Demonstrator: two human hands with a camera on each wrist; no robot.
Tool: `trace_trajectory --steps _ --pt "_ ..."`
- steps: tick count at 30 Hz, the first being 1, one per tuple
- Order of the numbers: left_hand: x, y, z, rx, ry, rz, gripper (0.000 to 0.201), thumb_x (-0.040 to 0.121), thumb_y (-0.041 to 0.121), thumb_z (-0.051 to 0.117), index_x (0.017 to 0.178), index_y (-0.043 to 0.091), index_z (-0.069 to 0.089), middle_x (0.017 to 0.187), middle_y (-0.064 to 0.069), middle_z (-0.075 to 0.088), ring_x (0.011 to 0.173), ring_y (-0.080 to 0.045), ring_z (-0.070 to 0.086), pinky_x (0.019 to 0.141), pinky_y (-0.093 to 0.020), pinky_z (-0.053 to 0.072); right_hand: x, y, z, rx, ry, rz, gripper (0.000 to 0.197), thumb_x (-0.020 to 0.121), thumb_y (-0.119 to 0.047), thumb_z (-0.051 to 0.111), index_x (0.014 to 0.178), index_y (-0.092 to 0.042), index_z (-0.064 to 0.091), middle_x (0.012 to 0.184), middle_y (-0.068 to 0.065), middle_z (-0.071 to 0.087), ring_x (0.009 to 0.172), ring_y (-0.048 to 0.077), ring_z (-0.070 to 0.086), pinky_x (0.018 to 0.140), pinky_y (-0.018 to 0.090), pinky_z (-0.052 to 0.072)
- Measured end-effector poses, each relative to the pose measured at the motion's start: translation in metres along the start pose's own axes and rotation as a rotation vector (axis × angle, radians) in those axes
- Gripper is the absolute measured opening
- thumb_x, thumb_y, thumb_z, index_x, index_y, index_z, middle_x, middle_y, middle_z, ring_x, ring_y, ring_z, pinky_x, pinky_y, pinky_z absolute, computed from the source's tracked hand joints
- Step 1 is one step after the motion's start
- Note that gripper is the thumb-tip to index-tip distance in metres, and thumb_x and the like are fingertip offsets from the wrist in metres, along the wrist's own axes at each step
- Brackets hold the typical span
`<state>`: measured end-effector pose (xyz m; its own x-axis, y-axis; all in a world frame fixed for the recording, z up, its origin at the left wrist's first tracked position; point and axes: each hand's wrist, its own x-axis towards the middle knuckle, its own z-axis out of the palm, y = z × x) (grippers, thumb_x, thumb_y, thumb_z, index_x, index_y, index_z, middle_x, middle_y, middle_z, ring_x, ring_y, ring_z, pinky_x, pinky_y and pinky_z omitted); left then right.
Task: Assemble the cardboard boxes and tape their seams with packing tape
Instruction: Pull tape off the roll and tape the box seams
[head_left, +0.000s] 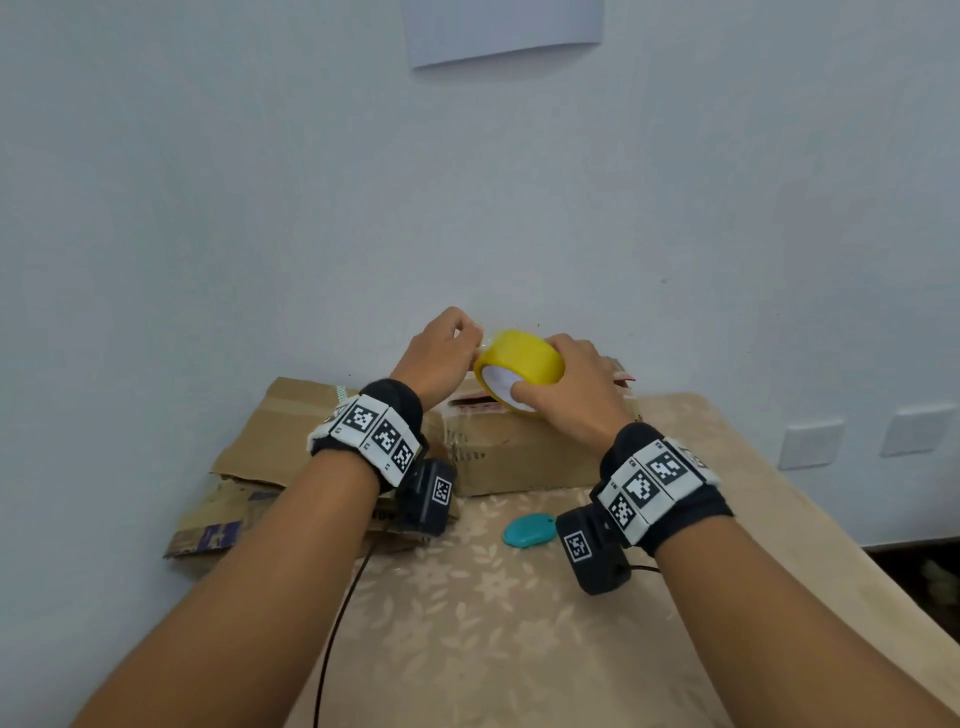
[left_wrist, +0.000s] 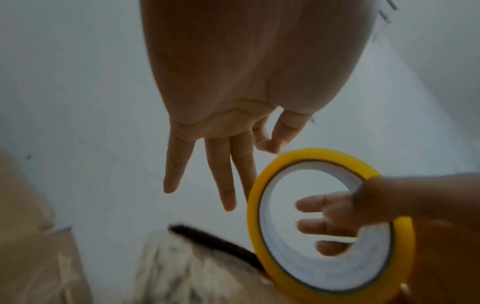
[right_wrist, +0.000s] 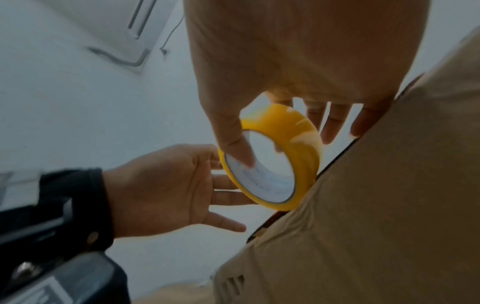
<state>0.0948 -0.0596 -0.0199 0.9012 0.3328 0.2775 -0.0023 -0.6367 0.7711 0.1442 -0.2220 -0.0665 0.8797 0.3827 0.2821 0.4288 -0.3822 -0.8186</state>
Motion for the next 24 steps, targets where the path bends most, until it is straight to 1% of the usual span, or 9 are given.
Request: trace_trajectory --steps 1,3,5,7,9,13,16,20,24 --pt "0.001 0.001 -0.001 0.041 -0.008 0.002 0.020 0.102 0.031 0.045 0.091 0.018 0.054 0.098 -0.011 0.068 0.101 -0.034 0.066 0.099 -0.054 0.051 -0.001 -0.001 0.001 -0.093 0.005 -0.010 0.077 0.054 -0.080 0.054 0.113 -0.032 0.052 0.116 -0.001 0.048 0.117 0.026 0.044 0.100 0.048 0.042" --pt "0.002 0.005 -0.001 0.090 -0.017 0.000 0.020 0.101 0.034 0.046 0.090 0.018 0.053 0.104 -0.014 0.068 0.102 -0.035 0.065 0.097 -0.054 0.050 -0.002 -0.002 0.003 -0.209 0.018 -0.033 0.069 0.060 -0.091 0.053 0.098 -0.033 0.052 0.106 -0.003 0.053 0.111 0.025 0.044 0.096 0.049 0.040" --pt "0.002 0.008 -0.002 0.127 -0.014 0.014 0.018 0.100 0.033 0.048 0.089 0.018 0.052 0.098 -0.011 0.067 0.093 -0.031 0.063 0.087 -0.045 0.051 -0.002 0.001 0.004 -0.192 0.026 -0.075 0.067 0.065 -0.095 0.052 0.083 -0.031 0.052 0.090 -0.006 0.059 0.098 0.022 0.053 0.091 0.051 0.044" --pt "0.002 0.011 -0.004 0.209 -0.014 0.058 0.014 0.097 0.030 0.053 0.091 0.017 0.055 0.090 -0.004 0.064 0.082 -0.025 0.057 0.072 -0.038 0.045 -0.003 0.004 0.006 -0.075 0.024 -0.118 0.071 0.067 -0.095 0.053 0.080 -0.025 0.056 0.078 -0.005 0.063 0.080 0.018 0.061 0.081 0.049 0.051" --pt "0.002 0.014 -0.007 0.318 -0.003 0.130 0.011 0.094 0.028 0.058 0.092 0.017 0.058 0.093 -0.001 0.067 0.086 -0.022 0.060 0.075 -0.040 0.048 -0.005 0.007 0.008 0.026 0.023 -0.161 0.073 0.071 -0.090 0.059 0.086 -0.018 0.060 0.082 -0.002 0.064 0.076 0.015 0.060 0.071 0.040 0.050" --pt "0.004 0.019 -0.013 0.468 0.009 0.245 0.006 0.091 0.029 0.063 0.091 0.023 0.061 0.102 0.006 0.069 0.094 -0.019 0.064 0.086 -0.040 0.053 -0.002 0.006 0.007 0.242 0.018 -0.153 0.057 0.088 -0.067 0.064 0.126 -0.026 0.051 0.127 -0.006 0.059 0.114 0.014 0.060 0.084 0.028 0.049" --pt "0.005 0.020 -0.012 0.562 0.052 0.339 0.009 0.093 0.031 0.063 0.093 0.023 0.062 0.098 0.007 0.071 0.089 -0.017 0.065 0.084 -0.038 0.052 0.000 0.006 0.006 0.238 -0.039 -0.185 0.065 0.097 -0.055 0.061 0.153 -0.040 0.030 0.141 -0.002 0.051 0.124 0.016 0.056 0.094 0.031 0.047" --pt "0.005 0.018 -0.009 0.585 0.072 0.395 0.009 0.097 0.030 0.061 0.098 0.021 0.061 0.096 0.005 0.071 0.086 -0.017 0.064 0.081 -0.035 0.050 0.002 0.003 0.006 0.193 -0.077 -0.192 0.054 0.103 -0.046 0.054 0.154 -0.044 0.036 0.146 0.003 0.048 0.134 0.019 0.048 0.111 0.039 0.041" --pt "0.006 0.017 -0.010 0.553 0.121 0.440 0.006 0.098 0.027 0.061 0.098 0.022 0.058 0.093 0.006 0.071 0.083 -0.018 0.067 0.082 -0.039 0.054 0.003 0.003 0.007 0.230 -0.089 -0.152 0.045 0.103 -0.038 0.056 0.146 -0.041 0.046 0.144 0.000 0.046 0.131 0.021 0.050 0.109 0.042 0.043"
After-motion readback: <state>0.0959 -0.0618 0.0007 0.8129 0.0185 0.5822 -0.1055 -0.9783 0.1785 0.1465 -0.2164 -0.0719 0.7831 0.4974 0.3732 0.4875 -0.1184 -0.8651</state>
